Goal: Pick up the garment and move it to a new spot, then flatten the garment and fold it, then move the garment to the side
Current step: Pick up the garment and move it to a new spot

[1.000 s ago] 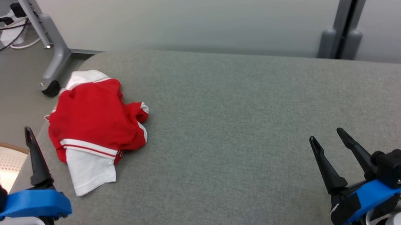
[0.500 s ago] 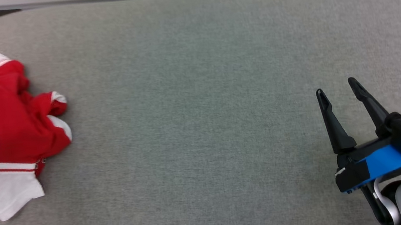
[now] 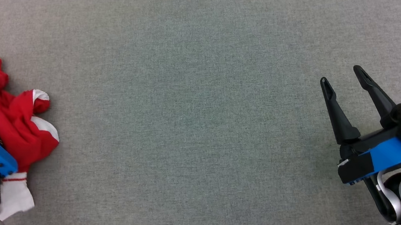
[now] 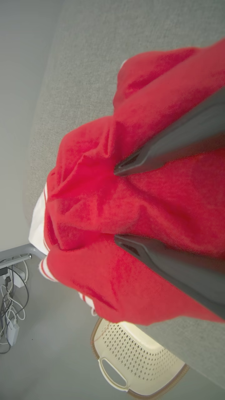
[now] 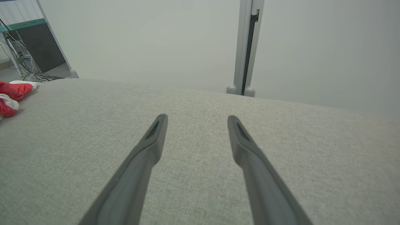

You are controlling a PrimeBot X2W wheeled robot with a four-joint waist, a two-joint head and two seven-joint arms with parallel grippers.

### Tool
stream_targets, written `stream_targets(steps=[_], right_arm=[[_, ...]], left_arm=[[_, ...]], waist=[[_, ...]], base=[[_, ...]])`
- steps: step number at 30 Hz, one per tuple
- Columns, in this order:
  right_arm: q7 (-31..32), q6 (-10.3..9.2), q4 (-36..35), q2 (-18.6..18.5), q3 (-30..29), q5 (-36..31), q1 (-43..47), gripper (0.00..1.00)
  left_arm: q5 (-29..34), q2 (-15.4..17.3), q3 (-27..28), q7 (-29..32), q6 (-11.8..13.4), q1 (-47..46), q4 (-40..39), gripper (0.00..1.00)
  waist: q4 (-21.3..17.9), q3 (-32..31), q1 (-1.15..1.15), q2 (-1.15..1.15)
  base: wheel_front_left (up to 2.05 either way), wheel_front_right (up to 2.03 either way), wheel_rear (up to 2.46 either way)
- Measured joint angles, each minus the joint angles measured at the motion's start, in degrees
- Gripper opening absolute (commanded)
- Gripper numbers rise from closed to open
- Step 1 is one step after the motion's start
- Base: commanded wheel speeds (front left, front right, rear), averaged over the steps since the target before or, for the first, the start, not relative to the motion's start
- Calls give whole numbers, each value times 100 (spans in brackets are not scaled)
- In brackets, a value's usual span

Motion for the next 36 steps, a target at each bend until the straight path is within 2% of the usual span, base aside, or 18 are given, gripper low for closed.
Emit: stream_targets(steps=[4,5,6,7,8,15,22,28,36], right_arm=[[5,0,12,0,1,-21,-27,100],[7,0,13,1,11,-32,-28,100],[21,0,20,1,20,-33,-27,100],[22,0,24,1,25,-33,-27,100],[23,0,32,1,29,-33,-27,100],[16,0,132,0,41,3,52,100],[-131,0,348,1,93,170,131,100],[-268,1,545,1,116,331,197,100],[-459,0,779,0,189,561,296,100]], left_arm=[[-171,-101,-16,213,-154,-18,481,100],[-198,-101,-23,222,-164,-36,569,77],[-201,-96,-27,222,-203,-51,653,38],[-214,-99,-30,211,-212,-64,721,14],[-224,-102,-37,168,-235,-71,775,0],[-119,12,-119,-550,-254,-272,833,0],[151,144,-285,-1299,-168,-639,427,0],[380,151,-543,-1496,-101,-1018,-337,0],[610,71,-940,-1301,-134,-1374,-1884,0]], waist=[[16,-33,0,0],[18,-46,-1,0],[18,-63,0,0],[18,-85,0,0],[18,-112,0,0],[23,-381,-1,0],[-39,-750,-1,0],[-238,-1015,-1,0],[-760,-1161,-1,0]], base=[[0,0,0],[0,0,0],[0,0,0],[0,0,0],[0,0,0],[0,0,0],[0,0,0],[0,0,0],[0,0,0]])
